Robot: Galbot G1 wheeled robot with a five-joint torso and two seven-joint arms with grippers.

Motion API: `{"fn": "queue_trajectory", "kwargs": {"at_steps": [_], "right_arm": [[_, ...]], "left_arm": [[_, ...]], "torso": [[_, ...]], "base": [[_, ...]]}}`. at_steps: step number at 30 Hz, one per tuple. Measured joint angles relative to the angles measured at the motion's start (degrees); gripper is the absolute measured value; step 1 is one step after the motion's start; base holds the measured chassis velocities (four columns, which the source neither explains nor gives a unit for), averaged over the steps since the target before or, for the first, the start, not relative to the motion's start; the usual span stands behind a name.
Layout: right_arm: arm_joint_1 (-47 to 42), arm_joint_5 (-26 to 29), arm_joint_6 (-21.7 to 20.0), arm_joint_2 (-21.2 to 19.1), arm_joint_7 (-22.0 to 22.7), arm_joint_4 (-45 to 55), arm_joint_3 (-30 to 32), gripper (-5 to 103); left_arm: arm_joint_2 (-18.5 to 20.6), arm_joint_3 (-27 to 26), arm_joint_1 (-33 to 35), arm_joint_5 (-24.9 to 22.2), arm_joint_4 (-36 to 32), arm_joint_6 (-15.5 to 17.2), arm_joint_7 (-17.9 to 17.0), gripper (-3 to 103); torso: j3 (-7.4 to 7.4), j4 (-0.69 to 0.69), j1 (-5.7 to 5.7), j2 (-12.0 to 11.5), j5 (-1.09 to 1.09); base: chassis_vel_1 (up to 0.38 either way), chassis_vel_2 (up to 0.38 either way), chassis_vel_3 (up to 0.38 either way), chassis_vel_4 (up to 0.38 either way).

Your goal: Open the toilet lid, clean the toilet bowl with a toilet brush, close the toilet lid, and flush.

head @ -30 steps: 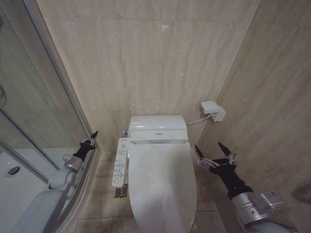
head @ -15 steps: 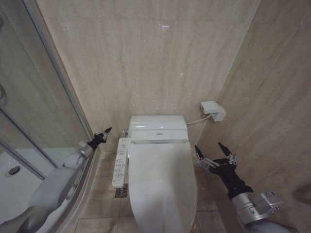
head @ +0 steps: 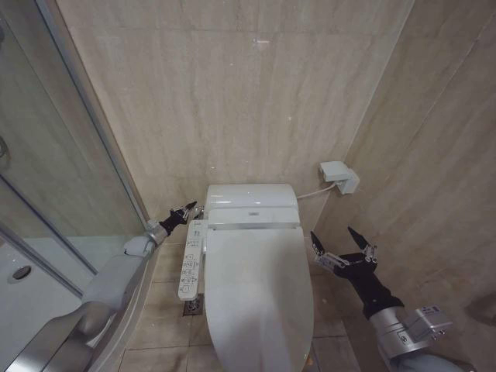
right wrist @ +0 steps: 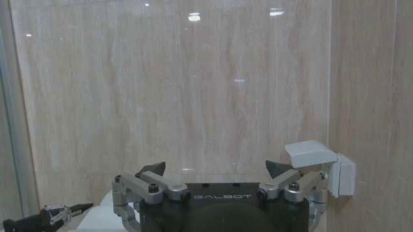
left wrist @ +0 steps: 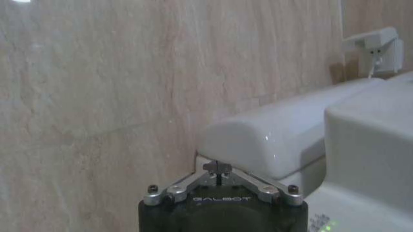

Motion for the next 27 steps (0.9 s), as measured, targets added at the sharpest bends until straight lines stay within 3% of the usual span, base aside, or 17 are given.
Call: {"fn": "queue_trajectory", "kwargs": {"at_steps": [4,13,27], "right_arm": [[0.0,0.0,0.0,0.0,0.0,0.0,0.0,100],[0.0,0.0,0.0,0.0,0.0,0.0,0.0,100],[0.0,0.0,0.0,0.0,0.0,0.0,0.0,100]], "left_arm": [[-0.4,-0.1,-0.3,0.3,2.2,-0.6,1.2,0],[0.8,0.4,-1.4,0.5,7.2,-2.1,7.9,0],[1.4,0.2,-1.4,0.6,7.5,-2.8,9.4,0]], "torso": [[0.0,0.0,0.0,0.0,-0.01],[-0.01,0.01,-0.01,0.0,-0.01],[-0.01,0.0,-0.01,0.0,-0.02]], "base": [[0.0,0.0,0.0,0.0],[0.0,0.0,0.0,0.0],[0.0,0.0,0.0,0.0]]}}
